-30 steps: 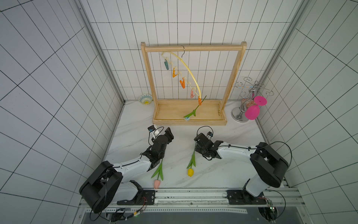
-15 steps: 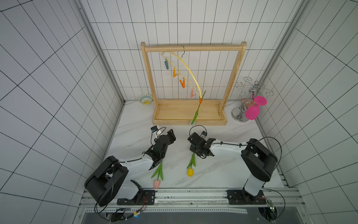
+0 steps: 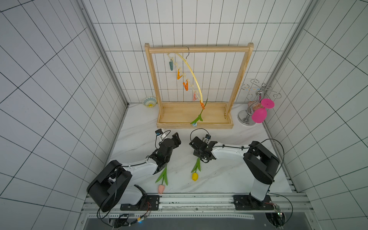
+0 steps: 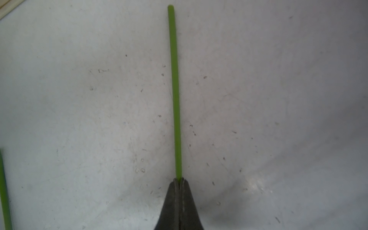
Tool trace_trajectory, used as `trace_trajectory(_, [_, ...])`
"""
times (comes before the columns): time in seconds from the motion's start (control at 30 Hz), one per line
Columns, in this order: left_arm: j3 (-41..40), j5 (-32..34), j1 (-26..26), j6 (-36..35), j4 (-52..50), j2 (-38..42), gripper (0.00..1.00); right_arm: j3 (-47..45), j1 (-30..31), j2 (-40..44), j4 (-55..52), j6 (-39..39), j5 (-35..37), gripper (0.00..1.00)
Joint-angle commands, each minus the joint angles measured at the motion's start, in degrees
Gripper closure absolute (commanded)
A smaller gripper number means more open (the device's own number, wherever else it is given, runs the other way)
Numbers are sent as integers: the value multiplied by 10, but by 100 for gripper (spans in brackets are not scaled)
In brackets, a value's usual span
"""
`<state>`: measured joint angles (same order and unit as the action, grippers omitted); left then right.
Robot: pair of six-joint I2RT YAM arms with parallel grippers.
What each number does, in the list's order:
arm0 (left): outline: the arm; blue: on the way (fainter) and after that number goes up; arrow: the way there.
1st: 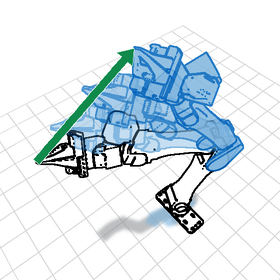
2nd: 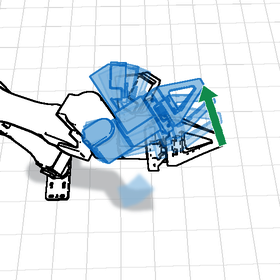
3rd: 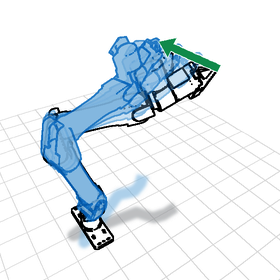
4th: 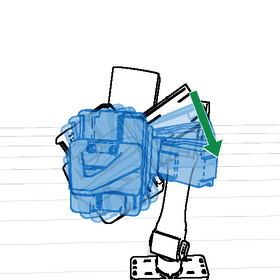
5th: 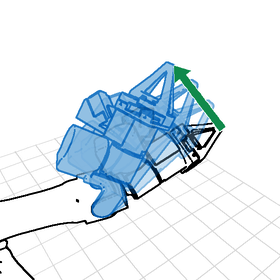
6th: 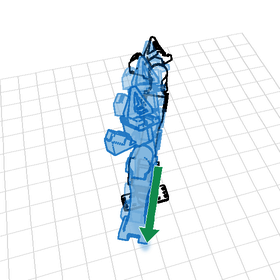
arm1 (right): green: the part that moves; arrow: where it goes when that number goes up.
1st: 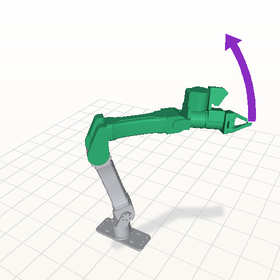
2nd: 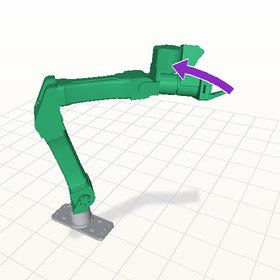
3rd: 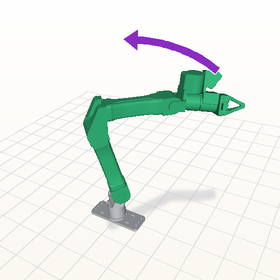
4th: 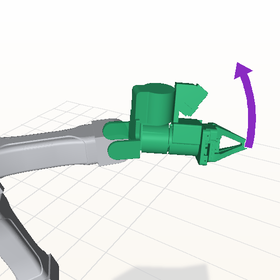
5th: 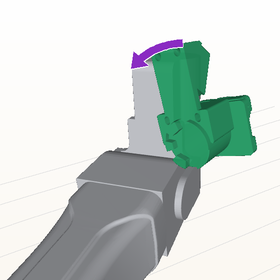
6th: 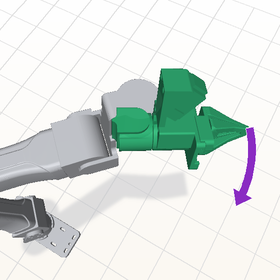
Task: Dry the flowers on a clothes hanger
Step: Pick up the flower at the center of the board, then open the clamp at the hanger.
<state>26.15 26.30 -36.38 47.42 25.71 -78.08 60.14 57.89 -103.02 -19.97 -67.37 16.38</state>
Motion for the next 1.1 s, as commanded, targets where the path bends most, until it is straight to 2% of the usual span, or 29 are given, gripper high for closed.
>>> trace_trajectory(0.0, [14,-1,0,-4,1,8,19,-7,6,84,14,51,39,100])
trace_trajectory(0.2, [15,-5,1,-5,1,7,19,-132,7,285,257,239,25,100])
trace_trajectory(0.37, [15,-12,1,-9,3,6,19,-202,6,355,391,335,-20,100])
trace_trajectory(0.6, [15,-46,1,-32,10,14,19,-117,-6,298,354,366,-67,100])
trace_trajectory(0.67, [15,-59,1,-48,17,18,19,-93,-12,273,347,364,-85,100])
trace_trajectory(0.8, [3,-82,0,-84,57,18,19,-33,-51,226,293,334,-76,100])
trace_trajectory(0.9, [-31,-84,0,-126,167,1,21,-9,-92,203,287,294,-84,100])
trace_trajectory(1.07, [-48,-122,0,-279,390,-52,21,9,-128,196,300,297,-97,100])
